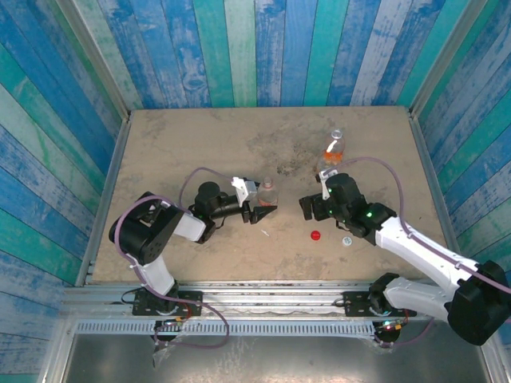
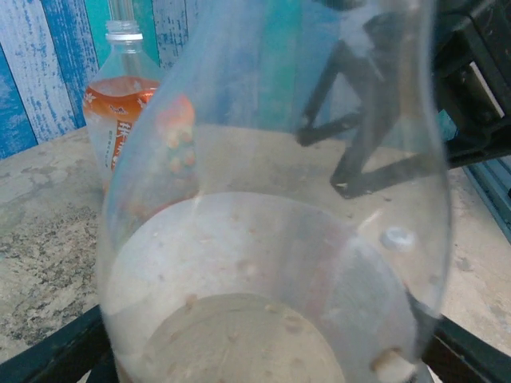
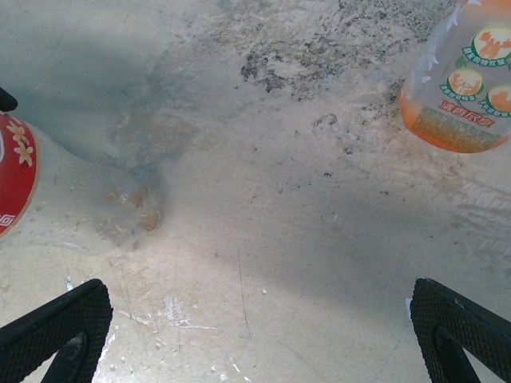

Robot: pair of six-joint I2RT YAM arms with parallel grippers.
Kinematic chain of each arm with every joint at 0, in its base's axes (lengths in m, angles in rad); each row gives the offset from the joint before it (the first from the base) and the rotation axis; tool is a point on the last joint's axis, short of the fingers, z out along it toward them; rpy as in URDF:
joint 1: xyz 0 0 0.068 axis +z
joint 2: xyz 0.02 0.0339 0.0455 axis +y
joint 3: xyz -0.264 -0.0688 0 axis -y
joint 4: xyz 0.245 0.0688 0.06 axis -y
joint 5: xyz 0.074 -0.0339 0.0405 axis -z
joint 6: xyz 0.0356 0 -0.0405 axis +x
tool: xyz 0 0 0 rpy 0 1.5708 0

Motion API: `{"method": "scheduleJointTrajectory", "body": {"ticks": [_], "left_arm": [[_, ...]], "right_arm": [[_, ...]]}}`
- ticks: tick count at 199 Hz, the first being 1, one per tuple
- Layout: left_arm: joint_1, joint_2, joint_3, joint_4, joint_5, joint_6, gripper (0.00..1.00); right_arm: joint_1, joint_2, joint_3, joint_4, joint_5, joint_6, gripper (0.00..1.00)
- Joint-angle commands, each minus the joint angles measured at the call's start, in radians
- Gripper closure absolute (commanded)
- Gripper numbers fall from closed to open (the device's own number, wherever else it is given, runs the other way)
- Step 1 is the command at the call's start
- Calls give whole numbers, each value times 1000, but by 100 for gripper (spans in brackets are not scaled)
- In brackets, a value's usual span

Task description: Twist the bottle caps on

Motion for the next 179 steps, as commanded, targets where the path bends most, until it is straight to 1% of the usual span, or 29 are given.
{"method": "scheduleJointTrajectory", "body": {"ticks": [1, 53, 83, 102, 131, 144, 162, 179], "left_arm": [[-5, 5, 0, 44, -2, -19, 22], [-6, -14, -2, 22, -4, -13, 24], [-6, -12, 3, 13, 2, -11, 29], [-5, -11, 1, 14, 6, -12, 35], [-5, -16, -1, 10, 9, -10, 34], [-6, -17, -1, 8, 12, -12, 34], [-5, -20, -2, 8, 14, -10, 34], [-5, -18, -4, 9, 14, -8, 34]], "right_arm": [[7, 11, 27, 15, -15, 19, 0], [12, 27, 24, 27, -20, 26, 0], [13, 34, 22, 22, -8, 34, 0], [13, 28, 20, 3, 32, 45, 0], [13, 7, 1, -41, 131, 85, 0], [12, -24, -26, -47, 183, 144, 4], [11, -61, -56, -48, 184, 127, 6], [12, -71, -49, -105, 174, 123, 7]]}}
